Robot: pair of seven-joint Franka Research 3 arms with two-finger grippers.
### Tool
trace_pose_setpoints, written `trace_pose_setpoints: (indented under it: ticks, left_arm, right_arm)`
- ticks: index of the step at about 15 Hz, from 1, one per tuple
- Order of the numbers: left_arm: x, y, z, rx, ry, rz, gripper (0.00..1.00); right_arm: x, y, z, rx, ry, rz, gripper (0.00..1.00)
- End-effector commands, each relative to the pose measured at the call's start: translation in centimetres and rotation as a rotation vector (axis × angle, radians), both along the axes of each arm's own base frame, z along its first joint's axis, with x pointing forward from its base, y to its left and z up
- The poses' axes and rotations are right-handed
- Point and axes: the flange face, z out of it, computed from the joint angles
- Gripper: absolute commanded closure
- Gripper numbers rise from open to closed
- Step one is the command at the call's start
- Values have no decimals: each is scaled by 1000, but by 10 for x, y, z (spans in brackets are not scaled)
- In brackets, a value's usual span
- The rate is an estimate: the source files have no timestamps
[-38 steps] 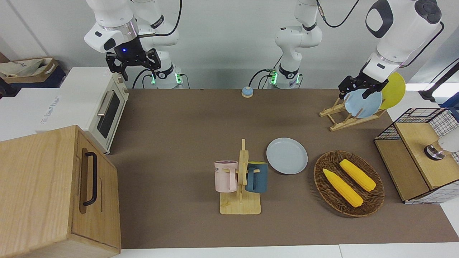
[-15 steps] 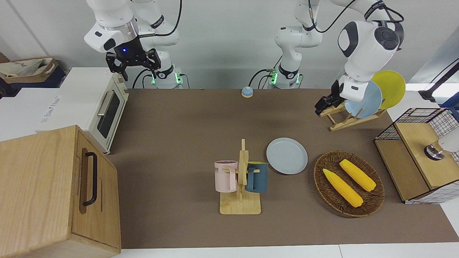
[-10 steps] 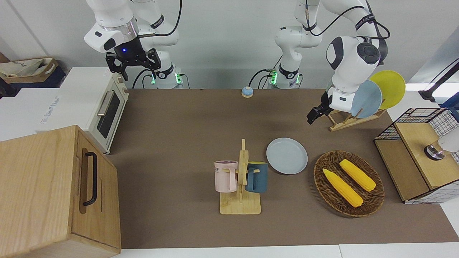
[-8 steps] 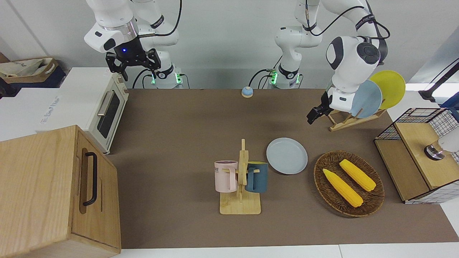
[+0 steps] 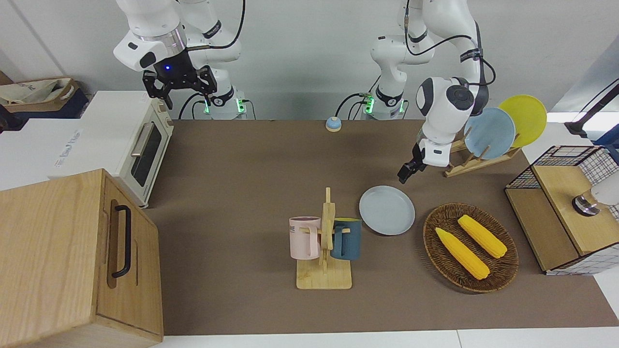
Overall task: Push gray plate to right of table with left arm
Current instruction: 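Move the left gripper toward the gray plate's edge nearest the basket, then push the gray plate with the left gripper away from the basket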
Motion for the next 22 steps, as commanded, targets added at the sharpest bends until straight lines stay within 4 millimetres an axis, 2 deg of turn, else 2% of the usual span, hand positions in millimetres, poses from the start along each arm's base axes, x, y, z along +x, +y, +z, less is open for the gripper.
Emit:
trace_pose_setpoints:
  ticks: [1, 5, 8, 15, 17, 18, 20, 22]
  left_arm:
    - [1, -5, -20, 17, -17, 14, 11]
    - [-4, -4, -37, 16, -34, 16, 11]
    - [-7, -3, -60, 14, -49, 20, 9]
    - [-8, -7, -63, 14, -46, 12, 19]
    - [-8, -7, -63, 14, -46, 12, 115]
    - [-8, -7, -63, 14, -46, 20, 217]
    - [-8, -10, -62, 13, -47, 35, 512]
    - [-8, -11, -63, 14, -47, 34, 761]
  right_arm:
    - [-3, -2, 4, 9, 3, -6, 17]
    - [-3, -2, 4, 9, 3, -6, 17]
    - [-3, -2, 4, 9, 3, -6, 17]
    - [-3, -3, 4, 9, 3, -7, 17]
    - [-3, -2, 4, 9, 3, -6, 17]
    - [-3, -2, 4, 9, 3, -4, 17]
    - [-3, -2, 4, 9, 3, -6, 17]
    - [-3, -2, 4, 9, 3, -4, 17]
